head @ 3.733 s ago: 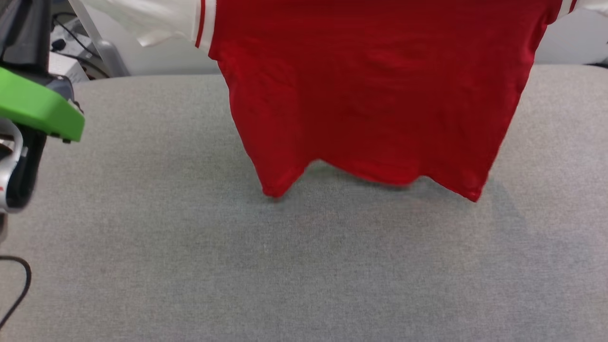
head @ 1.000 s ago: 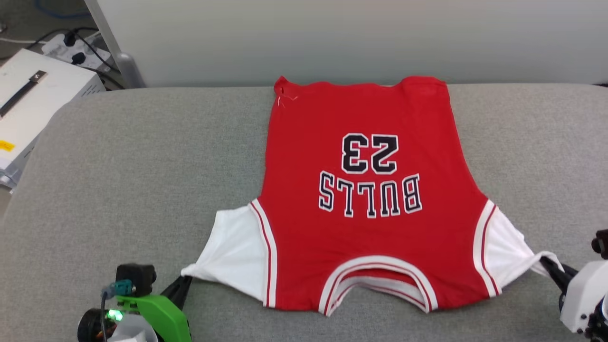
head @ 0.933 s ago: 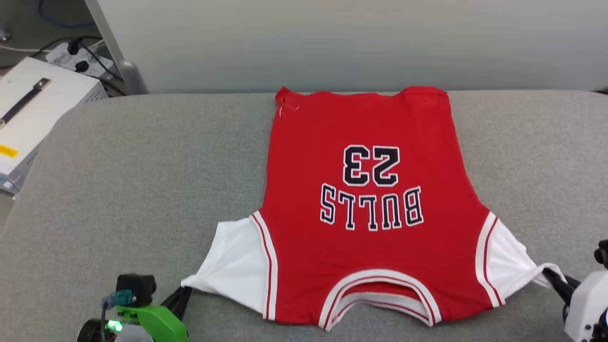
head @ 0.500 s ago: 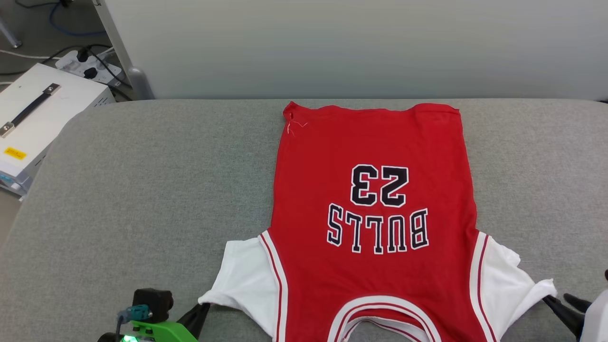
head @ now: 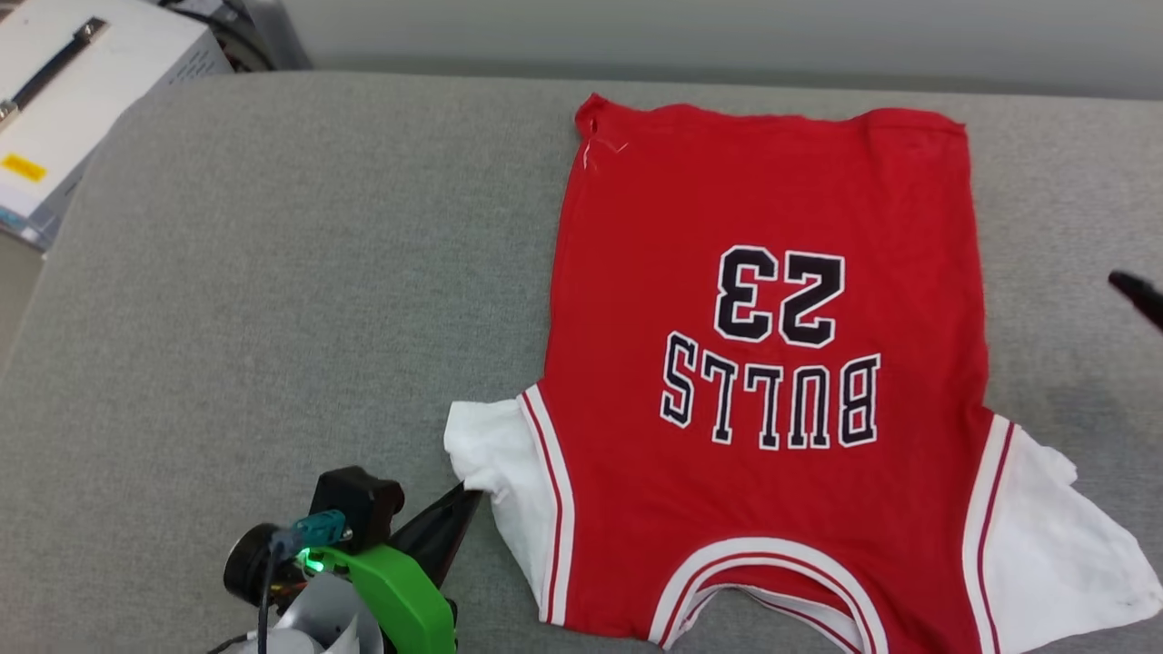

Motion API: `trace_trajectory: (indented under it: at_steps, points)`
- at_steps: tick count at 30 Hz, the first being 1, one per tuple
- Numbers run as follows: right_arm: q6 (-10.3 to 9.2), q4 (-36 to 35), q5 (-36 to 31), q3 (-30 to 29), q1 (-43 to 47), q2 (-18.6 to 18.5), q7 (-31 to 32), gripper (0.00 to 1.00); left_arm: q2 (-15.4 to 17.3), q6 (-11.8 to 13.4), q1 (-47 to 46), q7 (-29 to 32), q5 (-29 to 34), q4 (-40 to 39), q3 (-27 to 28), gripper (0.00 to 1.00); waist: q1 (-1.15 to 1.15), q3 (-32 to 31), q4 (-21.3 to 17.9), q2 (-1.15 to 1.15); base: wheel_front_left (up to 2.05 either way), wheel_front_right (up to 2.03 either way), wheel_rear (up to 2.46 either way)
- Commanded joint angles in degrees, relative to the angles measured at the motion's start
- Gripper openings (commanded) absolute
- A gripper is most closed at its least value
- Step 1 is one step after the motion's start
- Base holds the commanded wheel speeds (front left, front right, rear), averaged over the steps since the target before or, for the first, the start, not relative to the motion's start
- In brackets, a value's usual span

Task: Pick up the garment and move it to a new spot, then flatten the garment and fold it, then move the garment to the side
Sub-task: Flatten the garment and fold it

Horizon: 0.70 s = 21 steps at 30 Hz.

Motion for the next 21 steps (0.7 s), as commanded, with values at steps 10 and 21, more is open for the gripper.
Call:
trace_trajectory:
  at_steps: [10, 21]
  points:
    - [-0.05, 9.1, -12.63, -7.1, -24.02, 4.02, 16.24, 1.0, 1.68, 2.06, -4.34, 4.58, 3.56, -12.59, -1.09, 0.0, 0.0, 19.41, 11.4, 0.69, 0.0, 0.0, 0.0]
    - [-0.05, 20.33, -24.92, -11.96, -37.23, 7.14, 24.08, 1.0, 0.5, 3.21, -6.35, 5.09, 5.31, -17.0, -1.4, 0.0, 0.0, 24.6, 15.99, 0.69, 0.0, 0.0, 0.0]
